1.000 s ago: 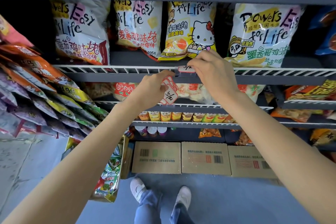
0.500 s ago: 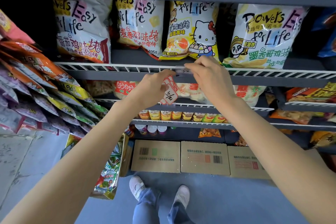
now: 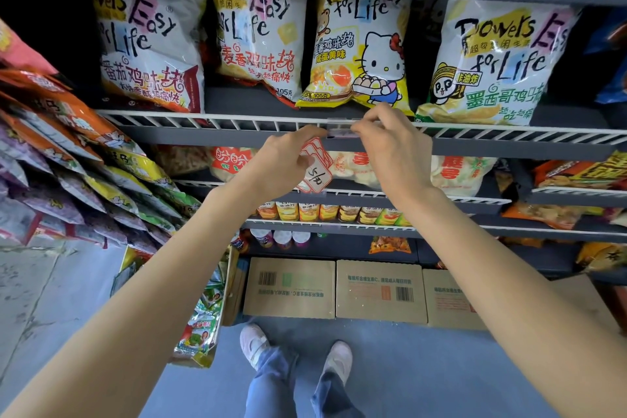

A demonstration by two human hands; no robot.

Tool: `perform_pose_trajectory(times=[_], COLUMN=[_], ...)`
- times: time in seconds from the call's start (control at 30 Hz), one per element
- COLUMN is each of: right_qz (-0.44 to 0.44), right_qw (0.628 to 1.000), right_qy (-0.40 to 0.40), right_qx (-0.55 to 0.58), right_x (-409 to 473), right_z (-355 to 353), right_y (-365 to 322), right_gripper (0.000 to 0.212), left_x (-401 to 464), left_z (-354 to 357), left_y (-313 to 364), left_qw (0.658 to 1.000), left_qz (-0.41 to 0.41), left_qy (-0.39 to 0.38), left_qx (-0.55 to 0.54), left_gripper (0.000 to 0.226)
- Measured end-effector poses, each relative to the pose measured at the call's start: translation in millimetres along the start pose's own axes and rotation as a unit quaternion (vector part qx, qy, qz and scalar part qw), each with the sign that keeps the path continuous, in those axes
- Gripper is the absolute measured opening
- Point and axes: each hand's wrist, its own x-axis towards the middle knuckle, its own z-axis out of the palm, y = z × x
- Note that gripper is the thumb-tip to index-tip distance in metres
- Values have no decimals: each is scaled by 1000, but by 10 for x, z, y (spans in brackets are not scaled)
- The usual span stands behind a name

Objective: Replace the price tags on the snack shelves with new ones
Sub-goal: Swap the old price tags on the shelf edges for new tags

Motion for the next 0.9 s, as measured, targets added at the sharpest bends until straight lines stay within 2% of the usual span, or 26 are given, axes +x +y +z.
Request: perform_pose_trajectory(times=[0.13, 0.3, 0.73, 0.9], right_qz=[6, 19, 12, 4], right_qw=[1000, 1000, 1000, 1000], right_qy=[6, 2, -10, -13], right_qx=[-11, -4, -3, 3], right_x=[-38, -91, -80, -80], right_z=[-18, -10, -27, -76], right_y=[-29, -58, -42, -41], right_gripper=[18, 21, 31, 42], left_x=[-5, -36, -4, -14], left_z=[8, 54, 156, 141], left_y=[10, 57, 147, 176], left_qw=[1000, 993, 995, 993], left_qz=[1, 27, 38, 25], left_qy=[9, 111, 94, 83], left_qx=[-4, -19, 19, 75], left_gripper=[46, 42, 44, 52])
